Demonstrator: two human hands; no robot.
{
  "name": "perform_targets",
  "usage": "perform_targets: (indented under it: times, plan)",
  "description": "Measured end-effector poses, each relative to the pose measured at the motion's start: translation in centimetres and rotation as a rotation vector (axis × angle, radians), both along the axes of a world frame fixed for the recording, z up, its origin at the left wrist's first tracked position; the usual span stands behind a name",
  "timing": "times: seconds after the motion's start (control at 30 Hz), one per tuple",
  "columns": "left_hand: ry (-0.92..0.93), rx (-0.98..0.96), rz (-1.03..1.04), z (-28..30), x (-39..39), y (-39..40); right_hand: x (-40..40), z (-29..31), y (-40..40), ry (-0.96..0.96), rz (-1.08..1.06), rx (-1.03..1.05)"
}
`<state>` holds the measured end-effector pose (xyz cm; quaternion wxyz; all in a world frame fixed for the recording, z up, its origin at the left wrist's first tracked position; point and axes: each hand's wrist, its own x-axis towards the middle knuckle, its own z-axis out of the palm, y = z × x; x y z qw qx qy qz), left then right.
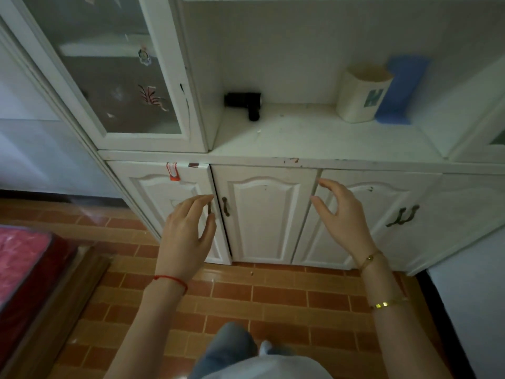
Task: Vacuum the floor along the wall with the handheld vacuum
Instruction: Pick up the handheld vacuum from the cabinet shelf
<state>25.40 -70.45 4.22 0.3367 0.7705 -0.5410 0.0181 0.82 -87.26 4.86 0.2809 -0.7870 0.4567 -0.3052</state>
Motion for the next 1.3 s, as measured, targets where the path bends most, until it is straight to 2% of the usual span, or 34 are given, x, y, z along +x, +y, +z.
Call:
perform_targets:
  times: [0.4, 0.77, 1.0, 1.3]
  plan:
    - [0.069, -0.009, -0.083, -1.4, 8.3, -15.5, 8.3, -3.1, -12.7, -0.008, -0.037, 0.032]
    - [-0.02, 0.009, -0.249, -4.6, 15.9, -31.0, 20.0, -1.3, -27.1, -0.011, -0.136, 0.019]
    - [0.01, 0.132, -0.245, -8.6, 16.9, -35.6, 27.6, -2.1, -34.6, 0.029, -0.1, 0.195]
    - [0.024, 0.029, -0.182, -9.4, 16.8, -36.6, 34.0, -4.8, -39.7, 0.077, -0.125, 0.338]
